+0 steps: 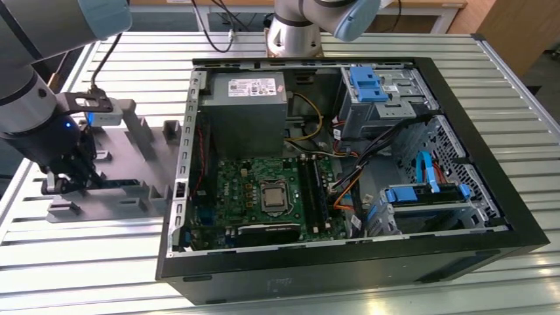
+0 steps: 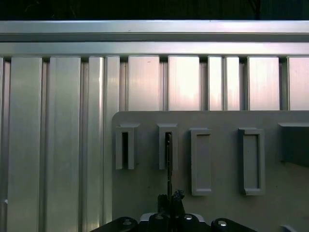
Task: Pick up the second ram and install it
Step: 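Pick up the second ram and move it above second insertion slot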
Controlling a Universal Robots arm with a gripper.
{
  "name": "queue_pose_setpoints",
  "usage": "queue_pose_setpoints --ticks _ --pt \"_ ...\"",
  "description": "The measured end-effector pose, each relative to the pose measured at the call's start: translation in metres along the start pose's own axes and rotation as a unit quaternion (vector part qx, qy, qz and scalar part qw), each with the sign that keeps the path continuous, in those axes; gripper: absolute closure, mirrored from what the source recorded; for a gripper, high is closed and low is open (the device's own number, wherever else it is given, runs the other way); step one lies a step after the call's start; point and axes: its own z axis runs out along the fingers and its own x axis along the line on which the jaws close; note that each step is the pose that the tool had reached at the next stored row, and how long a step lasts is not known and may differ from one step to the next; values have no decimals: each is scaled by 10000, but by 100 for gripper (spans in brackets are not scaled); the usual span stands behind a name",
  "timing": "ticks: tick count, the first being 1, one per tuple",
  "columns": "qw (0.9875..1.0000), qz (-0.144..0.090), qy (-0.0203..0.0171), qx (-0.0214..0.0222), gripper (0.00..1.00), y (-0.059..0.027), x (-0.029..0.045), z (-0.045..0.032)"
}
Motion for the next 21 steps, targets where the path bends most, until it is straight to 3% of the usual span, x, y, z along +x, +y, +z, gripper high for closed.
queue_pose_setpoints --ticks 21 --pt "10000 -1 0 0 86 0 -1 -76"
